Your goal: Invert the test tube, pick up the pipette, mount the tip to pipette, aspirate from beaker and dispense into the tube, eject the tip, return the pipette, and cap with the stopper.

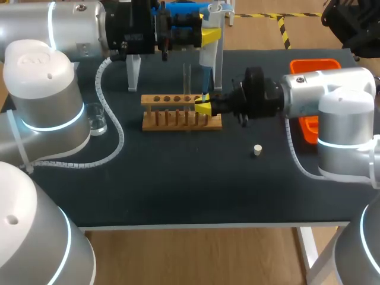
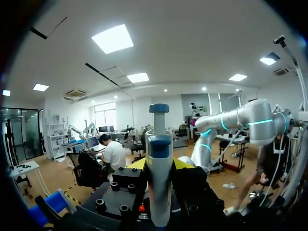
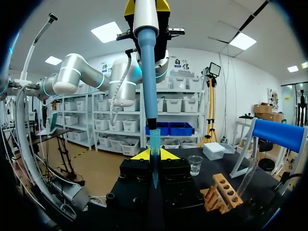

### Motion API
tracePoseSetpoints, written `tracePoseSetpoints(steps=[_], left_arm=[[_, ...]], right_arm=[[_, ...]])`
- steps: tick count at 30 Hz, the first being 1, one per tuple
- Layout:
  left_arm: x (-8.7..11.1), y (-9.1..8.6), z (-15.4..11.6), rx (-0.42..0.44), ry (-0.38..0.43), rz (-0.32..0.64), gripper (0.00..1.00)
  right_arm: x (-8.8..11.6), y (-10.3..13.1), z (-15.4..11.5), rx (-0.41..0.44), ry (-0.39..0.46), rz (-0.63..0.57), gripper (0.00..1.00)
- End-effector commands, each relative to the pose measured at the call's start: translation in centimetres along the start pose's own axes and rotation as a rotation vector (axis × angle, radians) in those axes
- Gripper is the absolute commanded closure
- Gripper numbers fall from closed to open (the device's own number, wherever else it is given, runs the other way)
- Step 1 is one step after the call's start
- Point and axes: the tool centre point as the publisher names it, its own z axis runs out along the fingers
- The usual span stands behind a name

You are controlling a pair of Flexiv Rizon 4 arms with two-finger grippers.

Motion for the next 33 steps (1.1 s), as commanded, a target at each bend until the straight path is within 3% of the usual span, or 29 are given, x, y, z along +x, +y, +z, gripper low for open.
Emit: tracePoseSetpoints(steps=[1,33], left_arm=[[0.02,0.04,-0.14,0.003,0.002,0.001,1.00],[0.02,0.04,-0.14,0.003,0.002,0.001,1.00]], right_arm=[[0.01,0.11,0.08,0.001,-0.002,-0.002,1.00],[0.33,0.34,-0.31,-0.007,-0.012,-0.005,1.00]])
